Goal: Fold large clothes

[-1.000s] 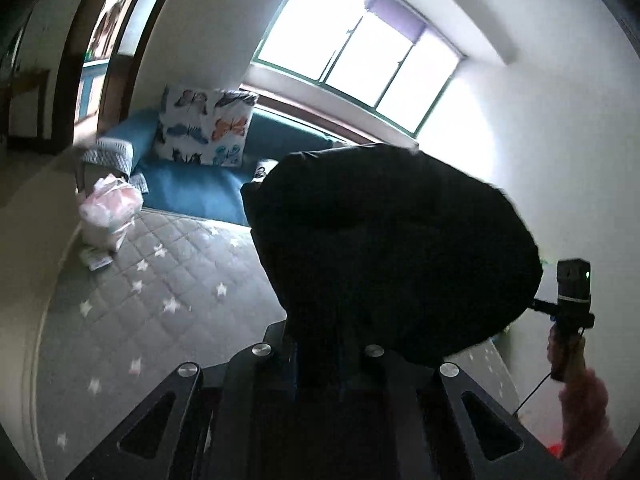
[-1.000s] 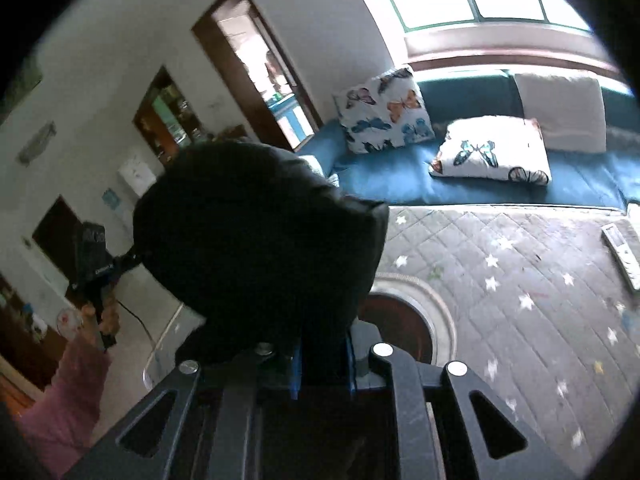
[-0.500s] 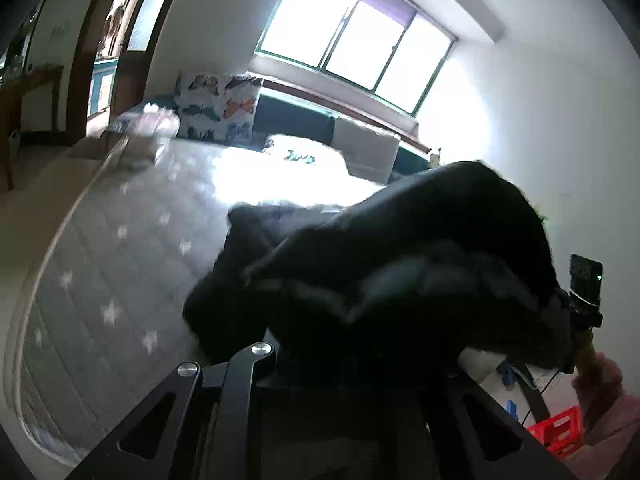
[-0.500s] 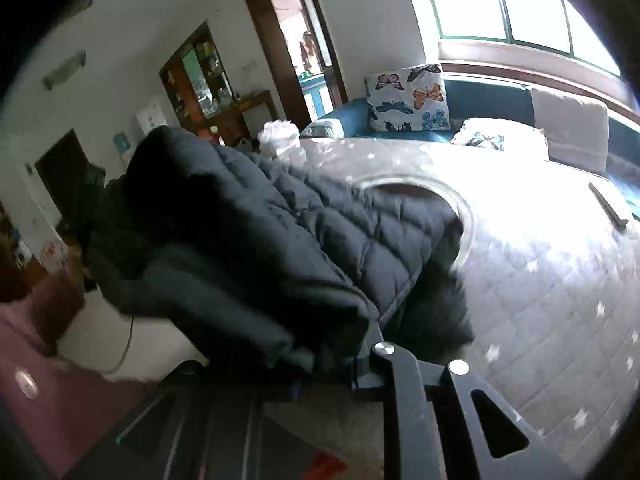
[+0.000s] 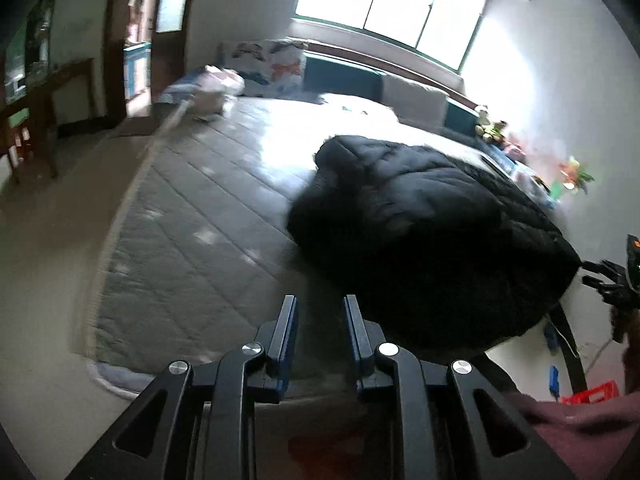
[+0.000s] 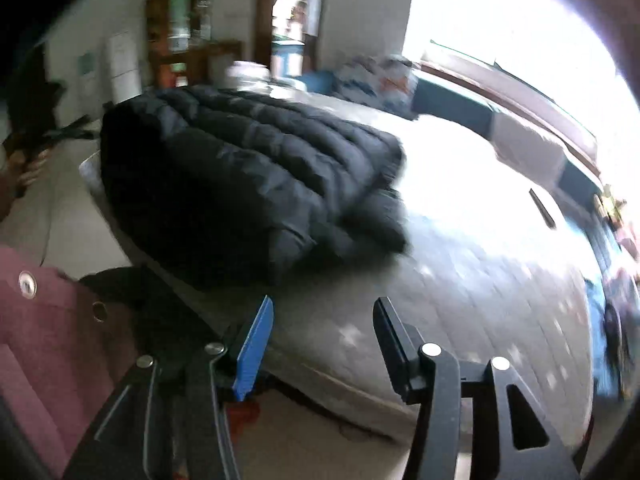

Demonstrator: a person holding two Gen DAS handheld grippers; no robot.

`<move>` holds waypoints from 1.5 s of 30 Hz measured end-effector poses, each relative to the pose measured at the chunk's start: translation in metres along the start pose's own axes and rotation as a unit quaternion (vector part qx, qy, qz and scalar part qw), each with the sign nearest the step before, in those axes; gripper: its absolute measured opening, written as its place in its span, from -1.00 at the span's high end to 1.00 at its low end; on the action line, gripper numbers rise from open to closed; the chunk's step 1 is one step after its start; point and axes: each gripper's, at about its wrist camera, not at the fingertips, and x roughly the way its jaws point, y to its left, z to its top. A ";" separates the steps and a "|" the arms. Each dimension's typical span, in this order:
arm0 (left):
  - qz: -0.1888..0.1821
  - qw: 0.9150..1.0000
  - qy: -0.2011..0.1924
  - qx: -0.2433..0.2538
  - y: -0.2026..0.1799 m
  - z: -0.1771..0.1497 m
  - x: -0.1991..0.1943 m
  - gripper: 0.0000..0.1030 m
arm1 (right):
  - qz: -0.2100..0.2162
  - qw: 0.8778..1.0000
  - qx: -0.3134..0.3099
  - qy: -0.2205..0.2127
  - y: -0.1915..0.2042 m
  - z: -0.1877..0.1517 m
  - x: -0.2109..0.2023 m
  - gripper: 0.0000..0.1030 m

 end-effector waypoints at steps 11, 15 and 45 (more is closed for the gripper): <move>-0.075 0.997 -0.009 0.033 -0.086 0.128 0.006 0.51 | 0.076 0.996 0.019 -0.031 0.034 0.150 0.030 -0.11; -0.075 0.994 0.042 0.062 -0.126 0.158 0.057 0.51 | 0.083 0.996 0.022 0.012 0.056 0.181 0.072 -0.11; -0.032 0.988 0.096 0.118 -0.129 0.062 0.174 0.47 | 0.011 0.995 -0.050 0.085 0.082 0.076 0.092 -0.12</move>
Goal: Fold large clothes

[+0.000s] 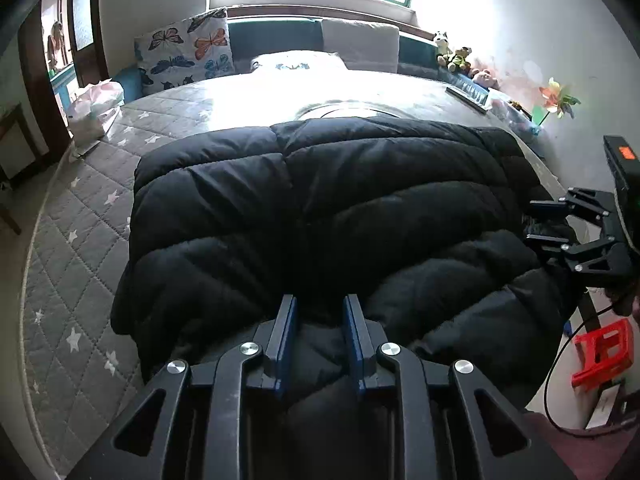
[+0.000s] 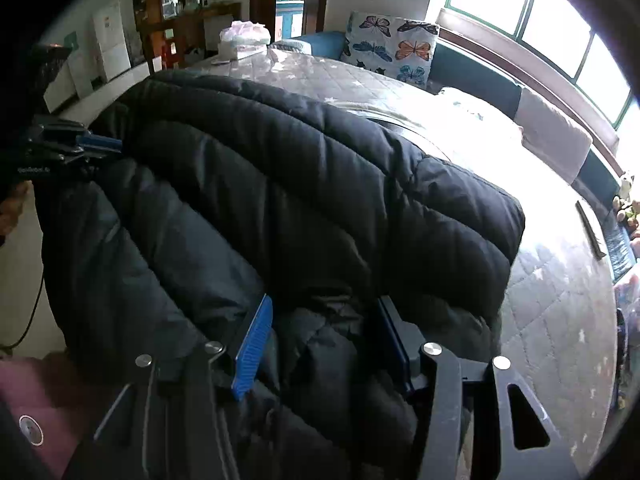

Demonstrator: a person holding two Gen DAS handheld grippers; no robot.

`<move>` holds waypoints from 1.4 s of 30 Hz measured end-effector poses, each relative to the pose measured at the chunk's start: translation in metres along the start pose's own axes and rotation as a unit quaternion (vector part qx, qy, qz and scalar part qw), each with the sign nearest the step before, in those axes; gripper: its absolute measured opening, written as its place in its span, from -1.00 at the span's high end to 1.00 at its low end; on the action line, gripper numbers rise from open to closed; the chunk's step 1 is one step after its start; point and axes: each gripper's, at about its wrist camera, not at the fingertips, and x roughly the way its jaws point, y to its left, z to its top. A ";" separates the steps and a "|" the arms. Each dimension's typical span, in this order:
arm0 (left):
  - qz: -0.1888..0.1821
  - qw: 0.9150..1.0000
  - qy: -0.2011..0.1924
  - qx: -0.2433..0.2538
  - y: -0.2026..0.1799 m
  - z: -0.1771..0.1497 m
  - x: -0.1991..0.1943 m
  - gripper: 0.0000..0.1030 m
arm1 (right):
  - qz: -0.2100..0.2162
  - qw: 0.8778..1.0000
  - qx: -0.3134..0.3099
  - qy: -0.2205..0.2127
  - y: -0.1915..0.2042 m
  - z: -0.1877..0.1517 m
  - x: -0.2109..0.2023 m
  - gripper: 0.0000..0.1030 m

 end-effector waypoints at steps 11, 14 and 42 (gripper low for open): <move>0.012 1.000 -0.007 -0.002 -0.006 -0.008 -0.004 0.46 | 0.033 0.999 0.002 -0.031 0.023 0.020 -0.011 -0.12; 0.011 1.000 -0.008 -0.005 -0.008 -0.010 -0.007 0.46 | 0.037 0.999 0.007 -0.010 0.024 0.013 0.002 -0.12; 0.083 0.994 -0.039 -0.051 0.017 -0.019 -0.021 -0.36 | 0.046 0.995 0.035 -0.076 -0.004 -0.005 -0.041 -0.17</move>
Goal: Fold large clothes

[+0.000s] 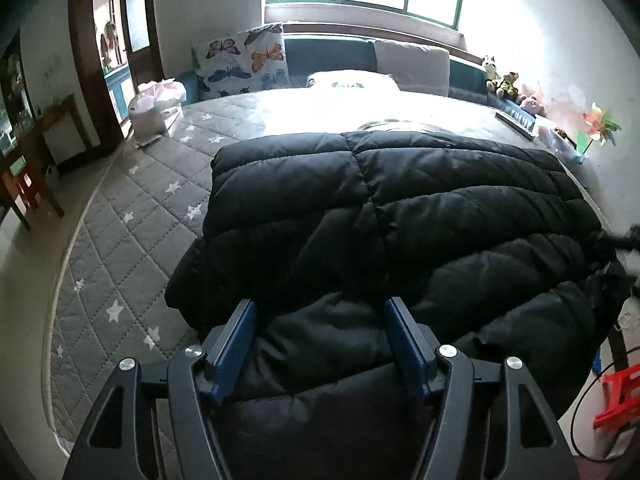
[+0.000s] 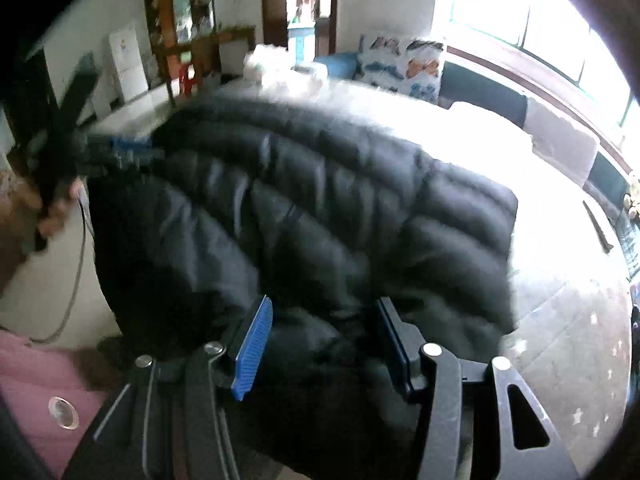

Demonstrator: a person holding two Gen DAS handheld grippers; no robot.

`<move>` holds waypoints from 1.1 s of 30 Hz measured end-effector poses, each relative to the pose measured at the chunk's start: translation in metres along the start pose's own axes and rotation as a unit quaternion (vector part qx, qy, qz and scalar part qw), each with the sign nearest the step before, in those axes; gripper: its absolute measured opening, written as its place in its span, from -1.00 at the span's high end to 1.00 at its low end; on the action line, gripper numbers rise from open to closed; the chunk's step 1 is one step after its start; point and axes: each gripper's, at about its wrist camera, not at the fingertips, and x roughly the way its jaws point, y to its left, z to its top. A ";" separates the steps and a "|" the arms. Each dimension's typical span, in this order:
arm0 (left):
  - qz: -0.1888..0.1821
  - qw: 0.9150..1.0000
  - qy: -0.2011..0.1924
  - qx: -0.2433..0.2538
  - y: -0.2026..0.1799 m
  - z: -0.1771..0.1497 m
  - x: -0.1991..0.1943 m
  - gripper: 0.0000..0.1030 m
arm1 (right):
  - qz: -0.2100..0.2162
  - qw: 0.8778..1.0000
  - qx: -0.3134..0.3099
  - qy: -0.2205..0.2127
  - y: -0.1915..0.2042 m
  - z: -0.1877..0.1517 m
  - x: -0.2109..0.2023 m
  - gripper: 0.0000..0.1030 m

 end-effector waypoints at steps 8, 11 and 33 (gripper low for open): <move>-0.042 0.999 0.002 -0.032 0.022 0.027 -0.018 -0.38 | -0.004 0.996 0.087 -0.022 -0.077 0.043 0.004 -0.58; -0.056 0.997 -0.009 -0.051 0.035 0.044 -0.031 -0.45 | 0.015 0.992 0.122 0.010 -0.100 0.042 0.033 -0.58; -0.122 0.979 0.030 -0.158 0.117 0.038 0.058 -1.00 | 0.177 0.950 0.252 0.043 -0.175 -0.009 0.111 -1.00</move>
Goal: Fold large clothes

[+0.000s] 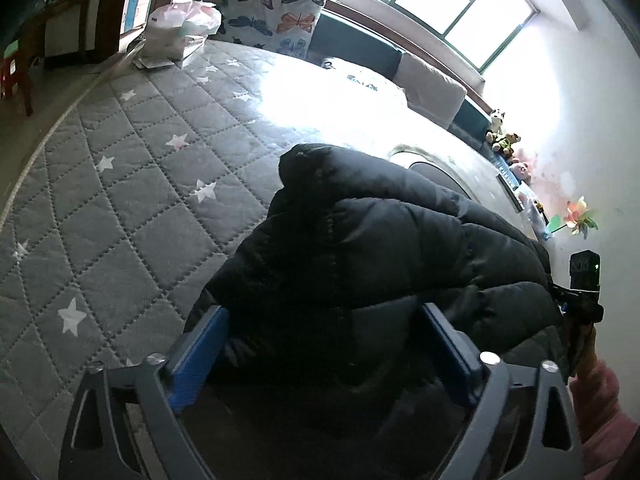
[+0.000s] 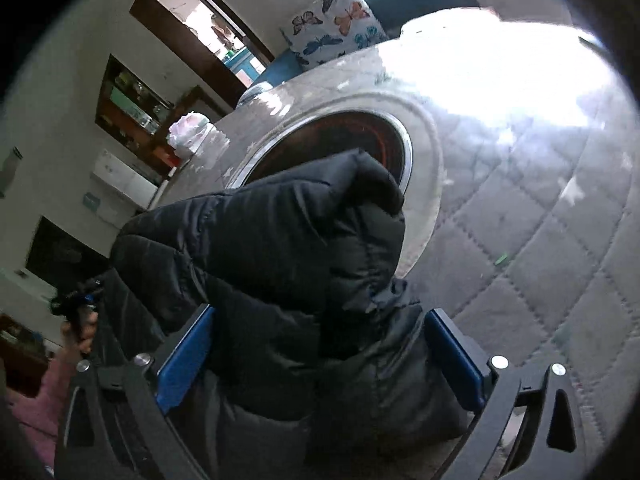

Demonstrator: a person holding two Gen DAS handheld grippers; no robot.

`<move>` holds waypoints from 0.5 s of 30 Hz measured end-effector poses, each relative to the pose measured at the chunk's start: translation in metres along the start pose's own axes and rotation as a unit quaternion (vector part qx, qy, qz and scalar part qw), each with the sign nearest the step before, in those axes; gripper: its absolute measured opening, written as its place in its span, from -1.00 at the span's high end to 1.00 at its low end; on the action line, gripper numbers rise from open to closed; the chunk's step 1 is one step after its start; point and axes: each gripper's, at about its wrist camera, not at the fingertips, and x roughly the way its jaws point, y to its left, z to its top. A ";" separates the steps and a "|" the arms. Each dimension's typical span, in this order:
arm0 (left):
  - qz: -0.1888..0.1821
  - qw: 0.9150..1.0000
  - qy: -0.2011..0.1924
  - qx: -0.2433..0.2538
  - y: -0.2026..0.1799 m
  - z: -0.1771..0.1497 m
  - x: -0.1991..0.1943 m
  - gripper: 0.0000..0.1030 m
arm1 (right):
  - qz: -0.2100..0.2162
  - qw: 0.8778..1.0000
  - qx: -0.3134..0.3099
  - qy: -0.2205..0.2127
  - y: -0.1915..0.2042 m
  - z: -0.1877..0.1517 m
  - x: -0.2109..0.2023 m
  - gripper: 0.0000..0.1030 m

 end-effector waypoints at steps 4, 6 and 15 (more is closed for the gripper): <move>-0.014 1.000 -0.002 -0.001 0.008 -0.004 0.011 -1.00 | 0.024 1.000 0.013 0.013 -0.006 0.000 0.002 -1.00; -0.020 1.000 -0.006 0.007 0.010 -0.006 0.013 -1.00 | 0.037 0.999 0.021 0.023 -0.009 0.001 0.004 -1.00; -0.015 0.999 -0.016 0.033 0.013 0.000 0.015 -1.00 | 0.041 0.997 0.024 0.058 -0.002 0.003 0.002 -1.00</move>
